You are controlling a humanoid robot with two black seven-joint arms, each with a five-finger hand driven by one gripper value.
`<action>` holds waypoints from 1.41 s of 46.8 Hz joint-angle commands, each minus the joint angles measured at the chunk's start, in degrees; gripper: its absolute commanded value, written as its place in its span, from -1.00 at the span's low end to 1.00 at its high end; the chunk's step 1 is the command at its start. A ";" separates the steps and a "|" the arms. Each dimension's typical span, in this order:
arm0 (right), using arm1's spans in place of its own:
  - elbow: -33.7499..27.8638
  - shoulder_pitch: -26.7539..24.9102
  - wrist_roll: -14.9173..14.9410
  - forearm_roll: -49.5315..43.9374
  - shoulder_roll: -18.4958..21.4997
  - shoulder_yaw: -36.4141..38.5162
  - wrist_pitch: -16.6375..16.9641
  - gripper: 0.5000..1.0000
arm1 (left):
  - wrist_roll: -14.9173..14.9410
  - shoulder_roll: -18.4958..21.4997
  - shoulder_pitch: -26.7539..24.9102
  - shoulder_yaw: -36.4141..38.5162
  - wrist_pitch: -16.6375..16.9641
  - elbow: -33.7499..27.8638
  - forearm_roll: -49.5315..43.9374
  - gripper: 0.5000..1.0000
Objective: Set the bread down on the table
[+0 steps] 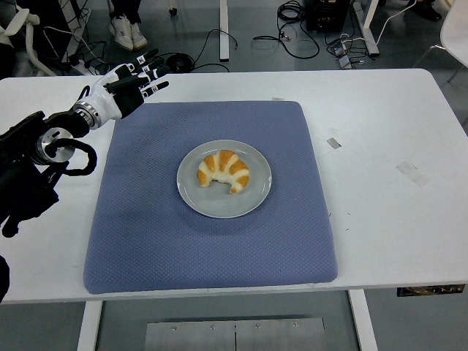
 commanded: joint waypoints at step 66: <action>-0.04 0.00 0.02 0.00 0.00 0.07 0.00 1.00 | -0.14 0.61 -1.37 7.46 2.32 -1.06 0.62 0.93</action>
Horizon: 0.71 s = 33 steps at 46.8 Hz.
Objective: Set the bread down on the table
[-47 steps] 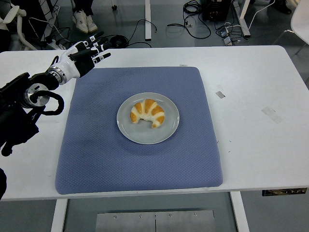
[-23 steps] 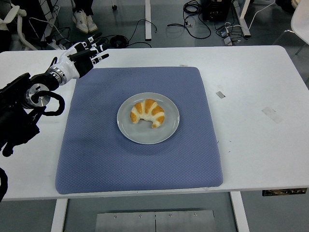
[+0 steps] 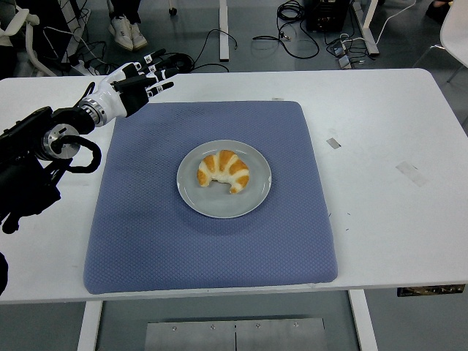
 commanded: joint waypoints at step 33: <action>-0.01 -0.01 0.00 0.00 0.00 0.06 0.00 1.00 | -0.31 8.90 0.41 3.47 18.29 -27.16 25.23 0.92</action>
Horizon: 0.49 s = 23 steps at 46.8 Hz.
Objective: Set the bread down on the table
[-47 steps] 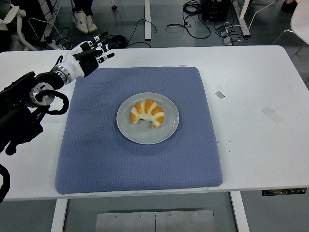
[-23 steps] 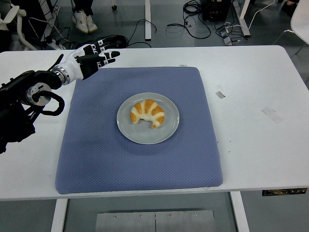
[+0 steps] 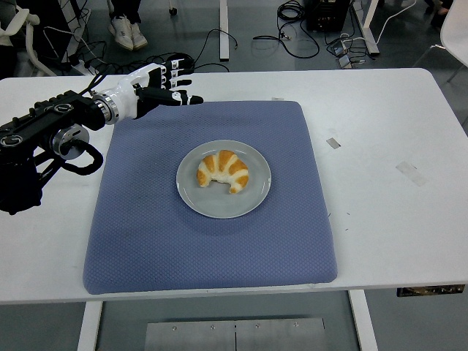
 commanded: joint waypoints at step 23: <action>-0.02 0.00 0.00 0.00 0.00 -0.02 0.00 1.00 | 0.26 7.80 0.34 5.02 3.83 -12.97 7.83 0.92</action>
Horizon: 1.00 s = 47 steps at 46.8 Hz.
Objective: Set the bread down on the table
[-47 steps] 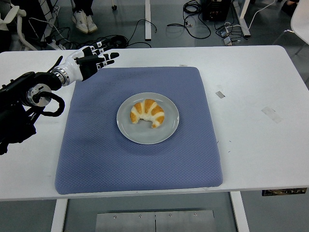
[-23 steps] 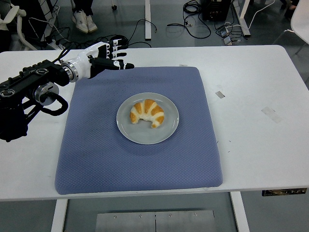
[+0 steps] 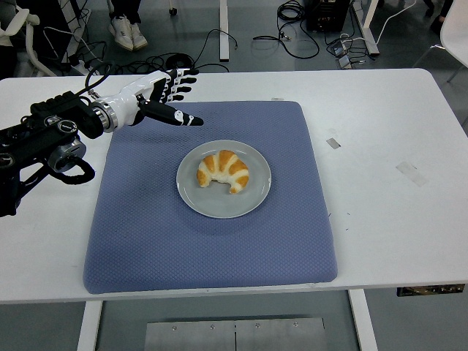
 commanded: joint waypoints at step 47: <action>-0.03 0.00 0.00 0.00 0.00 -0.03 0.00 1.00 | -7.87 4.37 -4.51 11.63 -5.85 -9.02 27.71 0.86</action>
